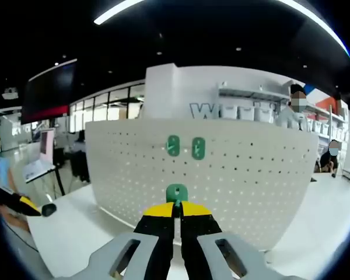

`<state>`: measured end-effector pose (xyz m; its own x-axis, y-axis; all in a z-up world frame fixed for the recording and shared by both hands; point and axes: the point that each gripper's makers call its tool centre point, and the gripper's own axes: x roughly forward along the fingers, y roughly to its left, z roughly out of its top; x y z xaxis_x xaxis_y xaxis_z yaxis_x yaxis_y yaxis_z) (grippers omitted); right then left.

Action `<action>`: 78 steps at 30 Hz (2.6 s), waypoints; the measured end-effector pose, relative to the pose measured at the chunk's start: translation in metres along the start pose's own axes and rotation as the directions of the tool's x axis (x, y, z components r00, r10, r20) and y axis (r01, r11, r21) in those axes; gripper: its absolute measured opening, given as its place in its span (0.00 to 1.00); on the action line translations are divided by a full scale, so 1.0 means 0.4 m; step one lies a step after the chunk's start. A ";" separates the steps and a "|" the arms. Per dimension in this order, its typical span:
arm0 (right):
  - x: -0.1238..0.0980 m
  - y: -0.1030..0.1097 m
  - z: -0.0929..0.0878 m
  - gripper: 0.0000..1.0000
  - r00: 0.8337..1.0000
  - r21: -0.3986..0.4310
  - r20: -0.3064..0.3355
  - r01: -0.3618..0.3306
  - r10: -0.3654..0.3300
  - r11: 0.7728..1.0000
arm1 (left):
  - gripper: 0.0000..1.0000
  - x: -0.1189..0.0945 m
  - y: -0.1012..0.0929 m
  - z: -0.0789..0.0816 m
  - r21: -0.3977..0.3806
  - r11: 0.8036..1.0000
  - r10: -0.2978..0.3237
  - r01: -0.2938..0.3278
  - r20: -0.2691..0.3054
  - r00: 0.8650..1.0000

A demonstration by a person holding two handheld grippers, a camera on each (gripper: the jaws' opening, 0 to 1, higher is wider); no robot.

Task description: Insert the hook assembly into the mounting plate slot until the hook locks in place.

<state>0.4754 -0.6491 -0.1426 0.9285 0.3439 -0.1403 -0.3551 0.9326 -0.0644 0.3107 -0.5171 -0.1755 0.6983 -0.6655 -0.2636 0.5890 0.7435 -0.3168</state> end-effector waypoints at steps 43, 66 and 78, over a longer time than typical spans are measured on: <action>0.122 -0.161 0.120 0.00 0.971 0.026 0.143 0.189 -0.191 0.982 | 0.90 0.004 0.024 -0.019 0.014 0.999 0.033 -0.033 -0.028 0.999; 0.187 -0.195 0.179 0.00 0.958 0.034 0.190 0.212 -0.215 0.977 | 0.89 0.018 0.051 -0.019 -0.002 0.999 0.040 -0.040 -0.039 0.998; 0.190 -0.203 0.176 0.00 0.955 0.046 0.190 0.222 -0.226 0.974 | 0.88 0.014 0.063 -0.024 -0.010 0.999 0.050 -0.050 -0.044 0.998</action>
<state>0.5825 -0.6907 -0.0784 0.9881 0.1382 0.0680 -0.1351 0.9897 -0.0481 0.3255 -0.5028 -0.1937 0.7081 -0.6301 -0.3187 0.5492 0.7752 -0.3122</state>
